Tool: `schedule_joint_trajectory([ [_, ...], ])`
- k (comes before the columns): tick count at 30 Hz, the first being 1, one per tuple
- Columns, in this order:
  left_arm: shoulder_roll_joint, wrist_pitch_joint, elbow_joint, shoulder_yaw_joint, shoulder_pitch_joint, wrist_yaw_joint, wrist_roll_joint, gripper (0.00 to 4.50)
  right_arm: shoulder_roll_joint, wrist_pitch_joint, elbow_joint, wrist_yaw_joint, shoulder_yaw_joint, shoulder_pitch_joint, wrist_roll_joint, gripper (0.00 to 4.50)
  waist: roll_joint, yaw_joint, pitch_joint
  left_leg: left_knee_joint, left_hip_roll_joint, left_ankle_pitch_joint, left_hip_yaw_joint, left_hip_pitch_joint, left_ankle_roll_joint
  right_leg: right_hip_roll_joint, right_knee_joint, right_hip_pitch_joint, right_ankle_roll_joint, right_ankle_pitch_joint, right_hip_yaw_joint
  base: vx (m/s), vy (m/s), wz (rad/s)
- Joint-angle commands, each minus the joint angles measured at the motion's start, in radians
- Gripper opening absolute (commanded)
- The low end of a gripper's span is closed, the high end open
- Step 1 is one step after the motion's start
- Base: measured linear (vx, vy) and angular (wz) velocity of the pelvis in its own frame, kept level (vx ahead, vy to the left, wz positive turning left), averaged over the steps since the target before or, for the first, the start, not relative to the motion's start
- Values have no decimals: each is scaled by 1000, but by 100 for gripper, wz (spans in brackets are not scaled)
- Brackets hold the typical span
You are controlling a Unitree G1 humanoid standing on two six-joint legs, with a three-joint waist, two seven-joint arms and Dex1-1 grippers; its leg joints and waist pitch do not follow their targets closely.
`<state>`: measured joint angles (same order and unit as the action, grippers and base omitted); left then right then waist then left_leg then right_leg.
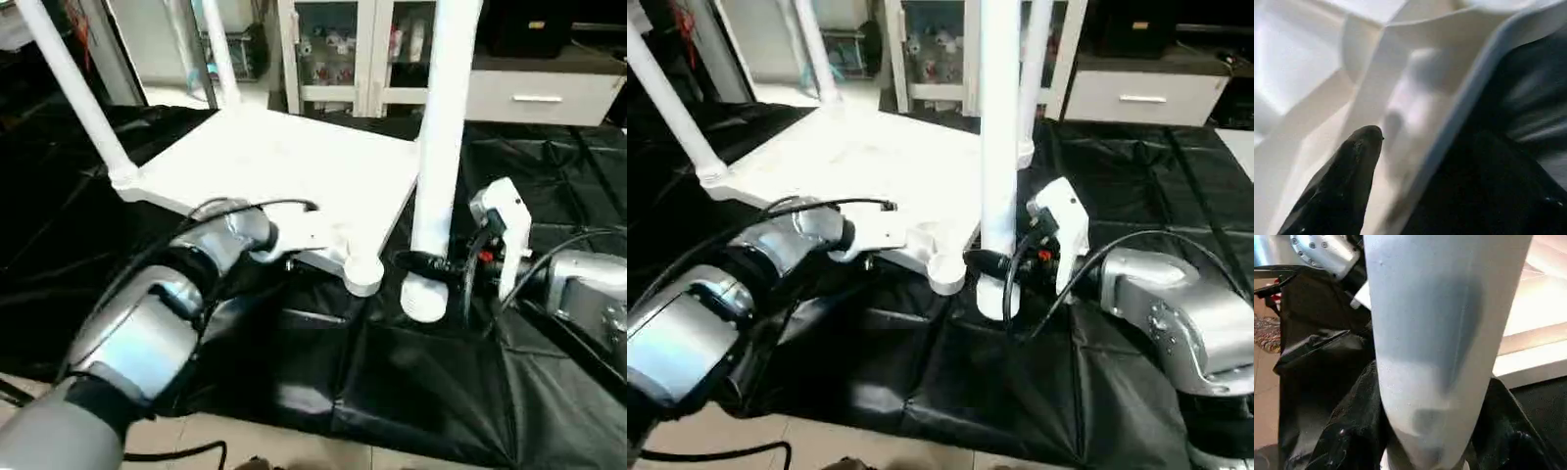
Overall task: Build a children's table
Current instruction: Pick table leg
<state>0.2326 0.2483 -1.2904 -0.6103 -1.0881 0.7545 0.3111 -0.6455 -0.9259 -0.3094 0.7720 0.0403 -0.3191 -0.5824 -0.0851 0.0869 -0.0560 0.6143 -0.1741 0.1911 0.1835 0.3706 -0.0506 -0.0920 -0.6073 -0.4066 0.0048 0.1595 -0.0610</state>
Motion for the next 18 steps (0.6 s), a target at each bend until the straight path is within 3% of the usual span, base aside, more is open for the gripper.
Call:
schedule_joint_trajectory([
  [1,3,2,-19,-11,-23,-33,24,341,-12,-13,-32,5,19,1,-12,186,16,-1,80,-64,-33,185,-22,-8,42,-48,86,67,-208,265,35,0,0,0],
  [5,-1,-14,-46,-16,-19,32,55,341,-32,-14,-37,21,18,6,-17,186,16,-4,78,-66,-33,193,-23,-8,38,-49,92,64,-195,307,33,0,0,0],
  [6,0,-14,-49,-16,-20,55,57,312,-36,-12,-35,25,17,5,-16,186,14,-3,78,-66,-33,196,-23,-8,38,-49,94,63,-193,315,33,0,0,0],
  [8,4,-30,-52,1,-27,150,36,305,-44,-4,-26,29,13,-1,-12,186,14,-2,78,-68,-35,199,-24,-9,38,-52,94,63,-196,313,33,0,0,0],
  [10,10,-41,-58,9,-40,247,35,292,-48,2,-19,29,9,-6,-10,186,14,-1,79,-70,-38,191,-25,-10,39,-55,91,62,-216,280,33,0,0,0],
  [14,14,-40,-66,3,-47,302,54,263,-40,7,-13,26,2,-13,-6,186,12,0,85,-67,-41,154,-25,-6,59,-58,77,67,-253,180,33,0,0,0],
  [18,16,-48,-69,4,-48,362,64,234,-39,18,-9,27,-9,-14,-5,186,11,1,85,-66,-42,143,-24,-7,71,-59,77,68,-265,163,33,0,0,0],
])
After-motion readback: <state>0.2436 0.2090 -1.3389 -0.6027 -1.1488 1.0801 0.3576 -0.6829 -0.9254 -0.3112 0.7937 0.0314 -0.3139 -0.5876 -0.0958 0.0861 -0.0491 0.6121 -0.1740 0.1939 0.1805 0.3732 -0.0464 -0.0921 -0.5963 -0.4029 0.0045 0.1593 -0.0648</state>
